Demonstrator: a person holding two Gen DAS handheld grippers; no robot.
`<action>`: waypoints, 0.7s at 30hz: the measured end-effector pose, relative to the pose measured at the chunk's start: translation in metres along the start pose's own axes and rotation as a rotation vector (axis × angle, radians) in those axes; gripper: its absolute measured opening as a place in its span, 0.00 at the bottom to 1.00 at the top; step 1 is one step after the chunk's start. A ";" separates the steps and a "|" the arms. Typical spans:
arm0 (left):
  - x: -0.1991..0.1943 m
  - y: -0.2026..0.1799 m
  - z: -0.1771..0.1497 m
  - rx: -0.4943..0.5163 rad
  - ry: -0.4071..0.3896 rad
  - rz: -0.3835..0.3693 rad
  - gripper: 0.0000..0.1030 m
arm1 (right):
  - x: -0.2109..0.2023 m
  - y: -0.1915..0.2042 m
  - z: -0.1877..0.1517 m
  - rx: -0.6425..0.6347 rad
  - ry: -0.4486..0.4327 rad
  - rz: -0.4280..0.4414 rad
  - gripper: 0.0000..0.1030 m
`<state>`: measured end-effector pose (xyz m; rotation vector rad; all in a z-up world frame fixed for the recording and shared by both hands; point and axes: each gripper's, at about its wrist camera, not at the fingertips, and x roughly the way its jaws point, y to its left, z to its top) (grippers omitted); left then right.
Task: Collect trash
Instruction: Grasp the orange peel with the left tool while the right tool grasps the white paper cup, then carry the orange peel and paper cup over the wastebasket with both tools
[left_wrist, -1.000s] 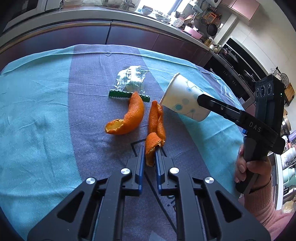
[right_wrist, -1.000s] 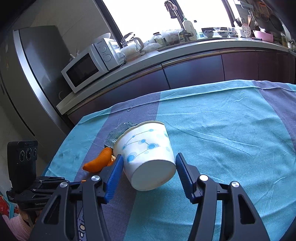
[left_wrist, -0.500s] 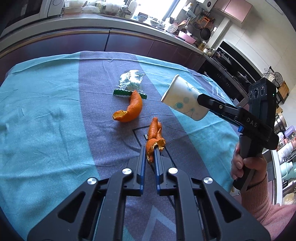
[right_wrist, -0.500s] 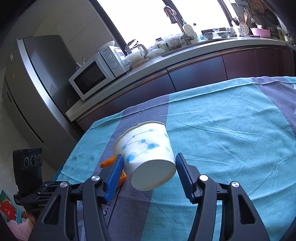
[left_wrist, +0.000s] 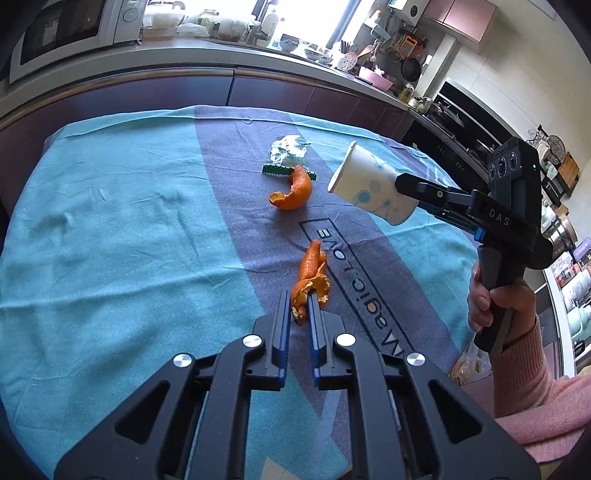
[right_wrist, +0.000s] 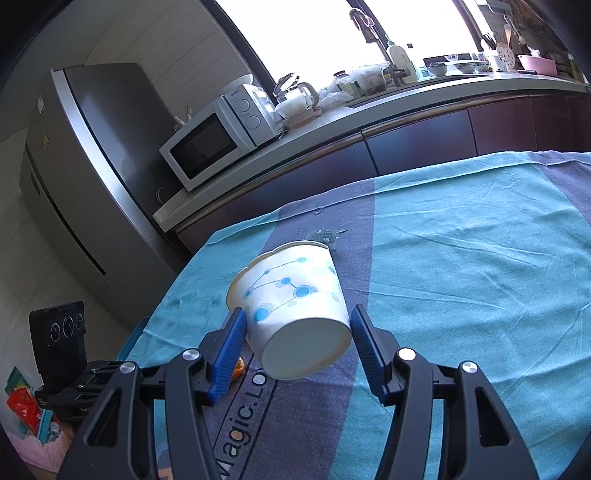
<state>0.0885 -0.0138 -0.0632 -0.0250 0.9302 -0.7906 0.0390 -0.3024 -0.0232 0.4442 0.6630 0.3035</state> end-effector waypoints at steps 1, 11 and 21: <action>0.000 0.000 -0.002 0.004 0.001 0.008 0.10 | 0.002 0.001 -0.001 0.001 0.005 0.002 0.54; 0.018 -0.005 -0.008 0.049 0.022 0.022 0.27 | 0.013 0.008 -0.009 0.006 0.039 0.016 0.54; 0.007 -0.008 -0.012 0.054 -0.005 0.011 0.08 | 0.009 0.016 -0.007 -0.004 0.025 0.035 0.54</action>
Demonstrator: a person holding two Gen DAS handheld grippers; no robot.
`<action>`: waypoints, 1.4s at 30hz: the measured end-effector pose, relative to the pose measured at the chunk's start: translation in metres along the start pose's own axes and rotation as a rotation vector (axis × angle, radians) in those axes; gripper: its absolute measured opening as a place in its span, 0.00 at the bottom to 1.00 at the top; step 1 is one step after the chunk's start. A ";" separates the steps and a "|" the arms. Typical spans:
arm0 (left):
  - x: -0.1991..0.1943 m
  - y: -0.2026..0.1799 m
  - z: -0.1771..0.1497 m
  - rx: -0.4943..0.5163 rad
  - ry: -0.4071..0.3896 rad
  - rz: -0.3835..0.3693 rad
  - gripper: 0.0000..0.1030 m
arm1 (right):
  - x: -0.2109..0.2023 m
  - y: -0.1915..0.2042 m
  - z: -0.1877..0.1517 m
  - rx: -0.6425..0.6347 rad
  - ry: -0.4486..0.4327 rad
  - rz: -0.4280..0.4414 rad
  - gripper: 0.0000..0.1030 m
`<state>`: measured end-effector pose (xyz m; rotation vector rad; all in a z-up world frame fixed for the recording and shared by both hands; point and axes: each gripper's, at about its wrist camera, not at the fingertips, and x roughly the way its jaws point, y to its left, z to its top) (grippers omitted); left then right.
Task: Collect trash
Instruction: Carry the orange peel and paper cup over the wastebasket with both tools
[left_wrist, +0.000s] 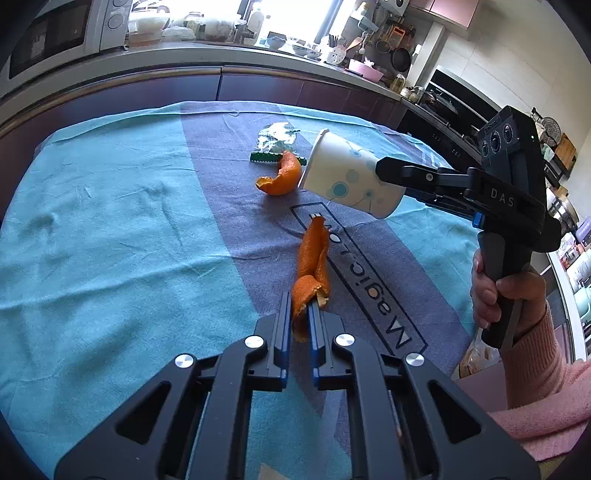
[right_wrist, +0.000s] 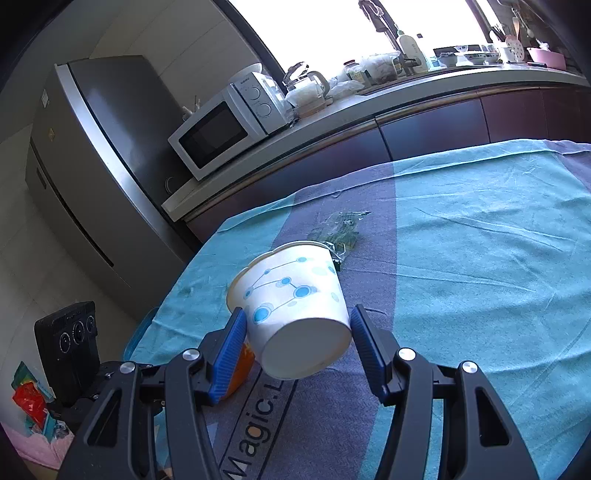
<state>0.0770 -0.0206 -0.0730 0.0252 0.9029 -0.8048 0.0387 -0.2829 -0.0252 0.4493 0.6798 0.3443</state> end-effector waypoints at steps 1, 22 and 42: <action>-0.003 0.001 -0.001 -0.004 -0.005 0.002 0.08 | 0.000 0.002 0.000 -0.003 0.001 0.005 0.54; -0.070 0.041 -0.018 -0.100 -0.110 0.133 0.08 | 0.024 0.055 0.005 -0.076 0.033 0.121 0.54; -0.129 0.089 -0.039 -0.237 -0.201 0.250 0.08 | 0.065 0.108 0.000 -0.138 0.116 0.224 0.55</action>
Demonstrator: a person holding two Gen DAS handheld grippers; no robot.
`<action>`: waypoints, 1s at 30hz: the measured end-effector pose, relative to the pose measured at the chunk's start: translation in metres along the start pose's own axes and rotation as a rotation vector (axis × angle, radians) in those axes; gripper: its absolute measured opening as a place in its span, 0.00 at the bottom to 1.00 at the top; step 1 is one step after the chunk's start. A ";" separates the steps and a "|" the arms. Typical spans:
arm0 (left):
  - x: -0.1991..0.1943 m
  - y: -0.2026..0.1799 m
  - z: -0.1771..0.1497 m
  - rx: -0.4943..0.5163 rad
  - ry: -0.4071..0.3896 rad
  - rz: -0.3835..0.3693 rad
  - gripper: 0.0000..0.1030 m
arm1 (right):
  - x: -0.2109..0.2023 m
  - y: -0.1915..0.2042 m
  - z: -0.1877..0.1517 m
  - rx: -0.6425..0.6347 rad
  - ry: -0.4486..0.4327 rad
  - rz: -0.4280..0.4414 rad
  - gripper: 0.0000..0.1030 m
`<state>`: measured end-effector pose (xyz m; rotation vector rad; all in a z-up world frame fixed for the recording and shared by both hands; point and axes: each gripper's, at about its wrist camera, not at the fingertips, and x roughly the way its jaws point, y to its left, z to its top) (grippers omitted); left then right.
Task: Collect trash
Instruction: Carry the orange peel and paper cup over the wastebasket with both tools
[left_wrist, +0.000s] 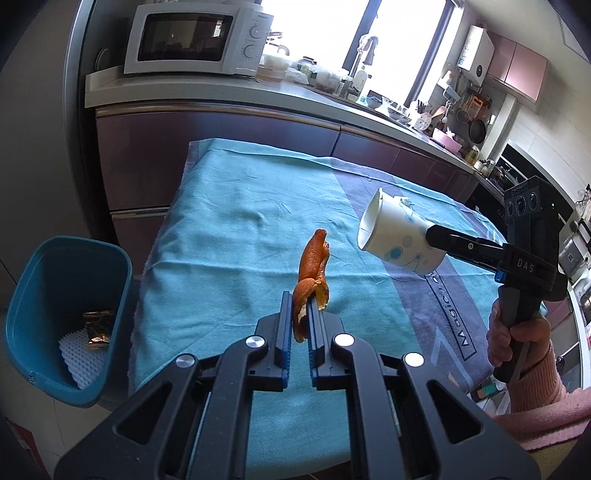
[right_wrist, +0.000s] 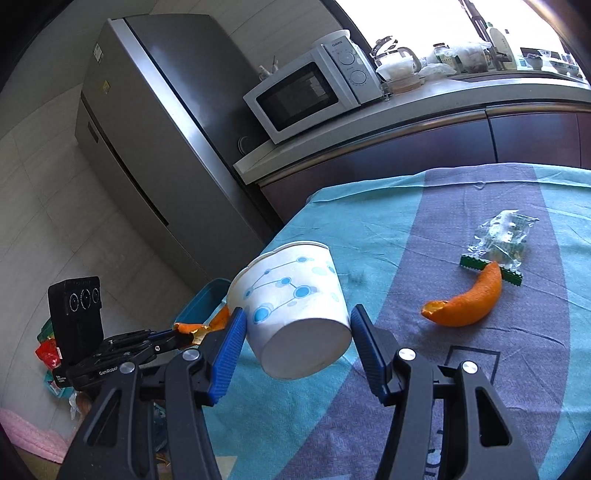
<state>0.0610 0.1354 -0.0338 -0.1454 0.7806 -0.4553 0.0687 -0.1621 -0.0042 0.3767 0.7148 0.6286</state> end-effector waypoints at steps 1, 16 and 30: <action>-0.002 0.002 0.000 -0.003 -0.003 0.004 0.08 | 0.001 0.001 0.000 -0.003 0.003 0.003 0.55; -0.022 0.031 -0.007 -0.075 -0.028 0.056 0.08 | 0.038 0.030 0.007 -0.048 0.058 0.061 0.55; -0.041 0.058 -0.010 -0.133 -0.062 0.102 0.08 | 0.075 0.056 0.009 -0.090 0.112 0.120 0.55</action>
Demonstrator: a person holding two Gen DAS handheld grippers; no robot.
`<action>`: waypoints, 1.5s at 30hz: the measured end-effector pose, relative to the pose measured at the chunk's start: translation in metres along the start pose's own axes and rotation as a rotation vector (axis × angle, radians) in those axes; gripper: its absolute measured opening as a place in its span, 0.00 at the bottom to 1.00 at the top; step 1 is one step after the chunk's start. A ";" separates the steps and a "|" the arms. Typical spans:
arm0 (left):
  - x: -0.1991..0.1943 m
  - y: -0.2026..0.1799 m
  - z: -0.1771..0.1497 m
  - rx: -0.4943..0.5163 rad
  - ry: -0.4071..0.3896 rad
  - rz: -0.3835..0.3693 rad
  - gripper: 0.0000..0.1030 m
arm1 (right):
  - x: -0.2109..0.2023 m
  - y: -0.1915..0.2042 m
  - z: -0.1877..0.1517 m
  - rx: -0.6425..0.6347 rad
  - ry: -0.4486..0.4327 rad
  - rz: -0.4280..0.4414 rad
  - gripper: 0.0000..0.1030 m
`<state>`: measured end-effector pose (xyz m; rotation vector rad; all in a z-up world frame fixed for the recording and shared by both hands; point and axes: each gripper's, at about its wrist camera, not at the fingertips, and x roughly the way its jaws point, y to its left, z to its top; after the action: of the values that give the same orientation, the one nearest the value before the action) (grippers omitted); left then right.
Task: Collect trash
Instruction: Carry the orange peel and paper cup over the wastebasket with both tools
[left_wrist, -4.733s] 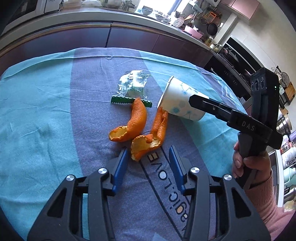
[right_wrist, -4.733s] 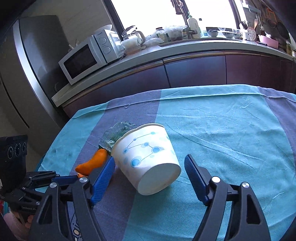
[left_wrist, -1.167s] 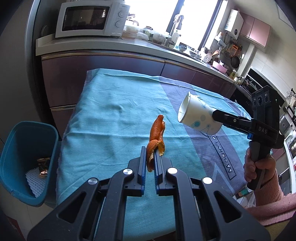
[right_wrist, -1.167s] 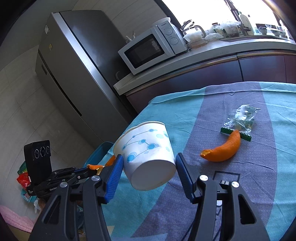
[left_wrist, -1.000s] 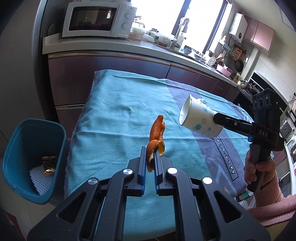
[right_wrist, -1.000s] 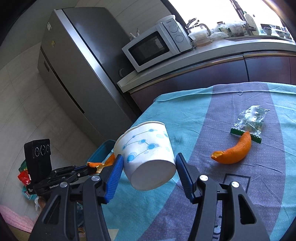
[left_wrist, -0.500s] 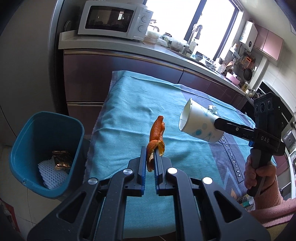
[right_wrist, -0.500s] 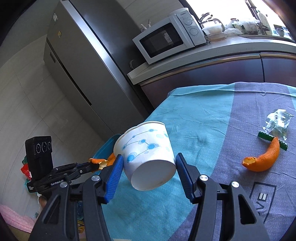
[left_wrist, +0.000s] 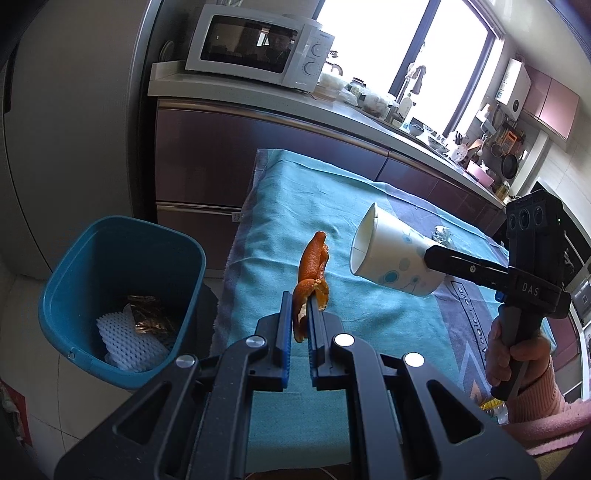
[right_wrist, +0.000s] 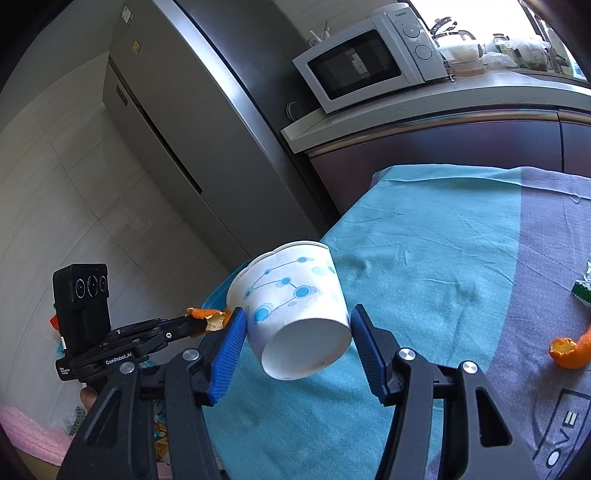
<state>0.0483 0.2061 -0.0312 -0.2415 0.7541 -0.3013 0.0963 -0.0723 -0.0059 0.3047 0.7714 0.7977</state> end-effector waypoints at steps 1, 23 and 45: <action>-0.001 0.001 0.000 -0.004 -0.002 0.002 0.08 | 0.002 0.001 0.001 -0.003 0.004 0.004 0.55; -0.018 0.040 -0.006 -0.090 -0.029 0.067 0.08 | 0.048 0.027 0.011 -0.059 0.076 0.051 0.55; -0.030 0.061 -0.010 -0.149 -0.045 0.124 0.08 | 0.086 0.043 0.017 -0.098 0.130 0.083 0.55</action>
<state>0.0319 0.2721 -0.0388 -0.3392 0.7444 -0.1217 0.1249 0.0204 -0.0150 0.1995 0.8428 0.9375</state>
